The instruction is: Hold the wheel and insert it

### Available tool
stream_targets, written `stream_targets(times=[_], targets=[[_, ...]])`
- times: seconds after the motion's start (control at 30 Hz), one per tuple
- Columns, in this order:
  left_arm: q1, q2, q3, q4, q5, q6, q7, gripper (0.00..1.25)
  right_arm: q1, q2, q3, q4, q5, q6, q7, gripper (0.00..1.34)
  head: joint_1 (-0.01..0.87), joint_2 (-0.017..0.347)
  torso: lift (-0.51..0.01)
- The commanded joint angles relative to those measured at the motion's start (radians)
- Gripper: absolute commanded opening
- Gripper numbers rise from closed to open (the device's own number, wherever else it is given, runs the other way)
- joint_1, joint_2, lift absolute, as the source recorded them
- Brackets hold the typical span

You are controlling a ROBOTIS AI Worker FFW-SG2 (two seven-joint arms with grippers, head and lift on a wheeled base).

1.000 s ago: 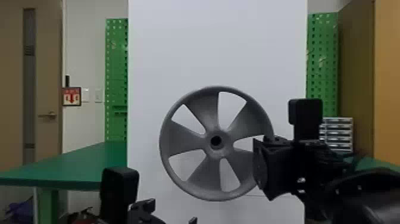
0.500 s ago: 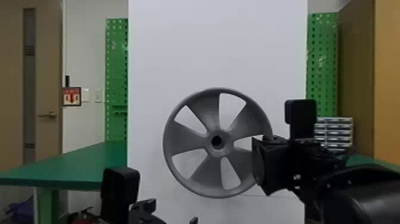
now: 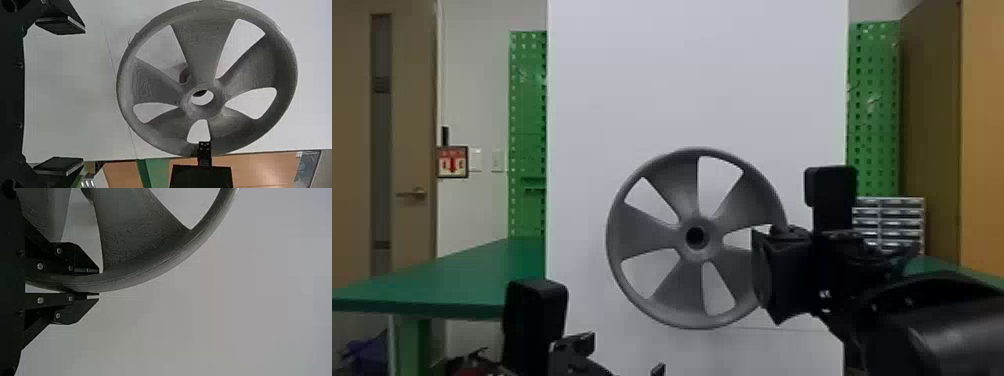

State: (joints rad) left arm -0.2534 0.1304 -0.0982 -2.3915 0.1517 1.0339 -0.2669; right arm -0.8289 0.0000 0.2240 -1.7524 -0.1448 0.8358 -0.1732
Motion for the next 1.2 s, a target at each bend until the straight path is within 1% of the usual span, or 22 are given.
stream_targets(times=[0.0,0.4,0.83,1.17], targets=[[-0.001,0.000,-0.003,0.000,-0.001,0.000,0.000,1.14,-0.012,0.001,0.003,0.025,-0.001,-0.012,0.003,0.13,0.006,0.140,-0.475],[-0.006,0.000,-0.008,0.000,-0.004,0.000,0.002,1.14,-0.041,0.001,0.012,0.091,0.002,-0.052,0.003,0.14,0.006,0.140,-0.475],[-0.006,0.000,-0.009,0.000,-0.004,0.000,0.002,1.14,-0.056,0.001,0.023,0.131,0.016,-0.081,0.003,0.13,0.006,0.140,-0.475],[-0.007,-0.002,-0.014,0.000,-0.006,0.000,0.005,1.14,-0.059,0.001,0.023,0.145,0.028,-0.104,0.003,0.13,0.006,0.140,-0.475]])
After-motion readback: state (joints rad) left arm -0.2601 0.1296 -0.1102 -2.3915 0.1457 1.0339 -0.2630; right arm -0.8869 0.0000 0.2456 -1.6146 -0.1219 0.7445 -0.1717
